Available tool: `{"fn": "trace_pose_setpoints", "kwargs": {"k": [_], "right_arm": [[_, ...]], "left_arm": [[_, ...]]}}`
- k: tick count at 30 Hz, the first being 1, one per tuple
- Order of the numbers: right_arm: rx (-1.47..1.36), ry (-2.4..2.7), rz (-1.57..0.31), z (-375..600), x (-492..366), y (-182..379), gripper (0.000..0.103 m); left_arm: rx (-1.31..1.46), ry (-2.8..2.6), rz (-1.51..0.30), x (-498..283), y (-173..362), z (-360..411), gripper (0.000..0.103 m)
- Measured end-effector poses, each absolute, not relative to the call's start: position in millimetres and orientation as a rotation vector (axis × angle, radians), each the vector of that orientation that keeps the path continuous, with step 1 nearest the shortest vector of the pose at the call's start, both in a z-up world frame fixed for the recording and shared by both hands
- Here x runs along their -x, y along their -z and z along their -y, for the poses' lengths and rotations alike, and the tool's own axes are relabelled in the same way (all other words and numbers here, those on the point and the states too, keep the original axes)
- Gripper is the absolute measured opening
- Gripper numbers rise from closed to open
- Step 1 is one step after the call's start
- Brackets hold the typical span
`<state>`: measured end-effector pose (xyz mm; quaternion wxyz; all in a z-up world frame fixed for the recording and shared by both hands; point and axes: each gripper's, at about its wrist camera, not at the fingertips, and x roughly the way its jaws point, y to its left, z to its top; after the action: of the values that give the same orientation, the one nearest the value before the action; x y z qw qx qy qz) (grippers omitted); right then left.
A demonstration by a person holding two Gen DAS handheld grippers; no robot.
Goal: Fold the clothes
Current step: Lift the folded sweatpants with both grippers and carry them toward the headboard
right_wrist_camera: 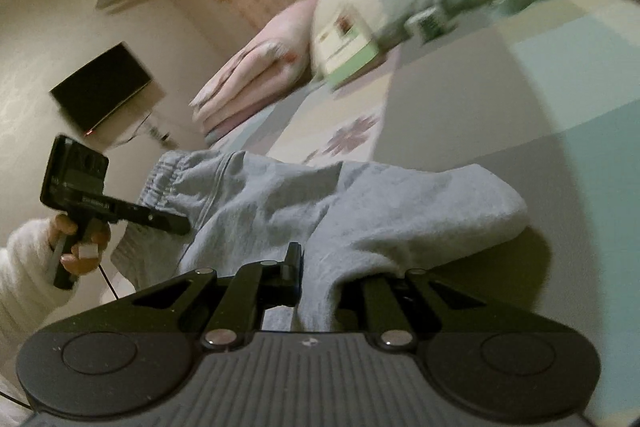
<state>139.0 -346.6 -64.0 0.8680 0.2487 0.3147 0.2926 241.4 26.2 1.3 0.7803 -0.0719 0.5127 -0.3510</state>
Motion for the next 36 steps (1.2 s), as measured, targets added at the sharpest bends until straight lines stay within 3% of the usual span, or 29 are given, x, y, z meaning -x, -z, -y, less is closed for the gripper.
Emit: {"fn": "trace_pose_setpoints", "kwargs": {"k": [22, 36], "right_arm": [[-0.517, -0.017, -0.437, 533, -69, 57, 0.012], [-0.567, 0.144, -0.347, 549, -85, 85, 0.012]], "left_arm": [[-0.157, 1.029, -1.06, -359, -9, 334, 0.031], [-0.328, 0.993, -0.932, -376, -44, 460, 0.031]]}}
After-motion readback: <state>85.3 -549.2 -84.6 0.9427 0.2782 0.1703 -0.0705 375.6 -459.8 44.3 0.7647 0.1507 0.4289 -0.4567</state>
